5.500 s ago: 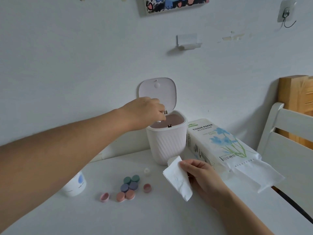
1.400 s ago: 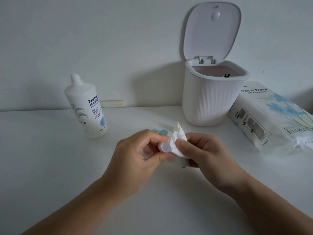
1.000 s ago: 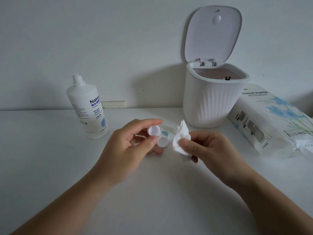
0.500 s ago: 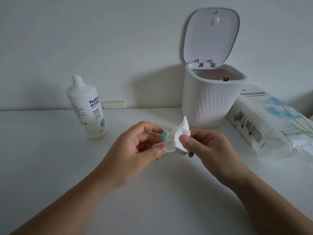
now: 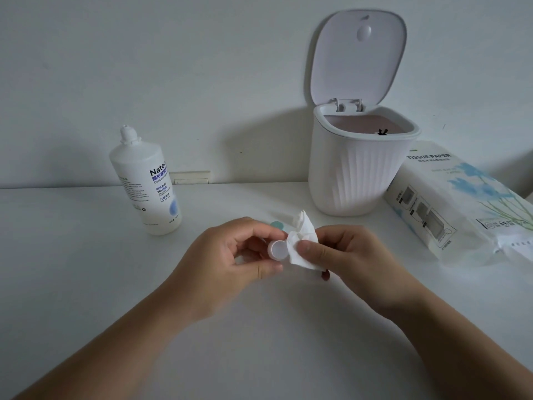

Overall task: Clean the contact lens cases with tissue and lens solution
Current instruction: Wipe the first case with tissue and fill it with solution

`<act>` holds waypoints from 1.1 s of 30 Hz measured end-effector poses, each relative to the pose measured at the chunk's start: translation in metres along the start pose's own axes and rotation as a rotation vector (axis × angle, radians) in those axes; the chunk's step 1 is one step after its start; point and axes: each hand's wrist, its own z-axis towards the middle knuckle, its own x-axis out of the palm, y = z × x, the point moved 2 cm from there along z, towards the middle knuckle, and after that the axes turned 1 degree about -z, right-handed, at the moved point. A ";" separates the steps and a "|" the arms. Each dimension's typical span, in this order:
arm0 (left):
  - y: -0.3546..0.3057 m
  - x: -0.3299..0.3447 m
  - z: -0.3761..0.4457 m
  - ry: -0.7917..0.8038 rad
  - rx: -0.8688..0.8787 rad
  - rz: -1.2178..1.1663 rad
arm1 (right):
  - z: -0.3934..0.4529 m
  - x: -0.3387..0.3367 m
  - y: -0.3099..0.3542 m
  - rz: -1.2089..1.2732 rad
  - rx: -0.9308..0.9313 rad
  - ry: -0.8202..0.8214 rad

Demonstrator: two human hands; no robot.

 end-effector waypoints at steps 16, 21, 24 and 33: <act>-0.002 0.007 -0.004 -0.137 0.171 0.201 | 0.000 0.005 -0.003 0.065 0.004 0.038; 0.001 0.016 -0.007 -0.119 0.165 0.226 | 0.000 0.006 0.000 0.119 -0.012 0.051; 0.001 0.012 -0.006 -0.097 0.207 0.260 | -0.001 0.004 -0.001 0.056 0.010 0.070; -0.001 0.006 -0.002 -0.041 0.256 0.336 | -0.003 0.008 -0.005 -0.013 0.047 0.148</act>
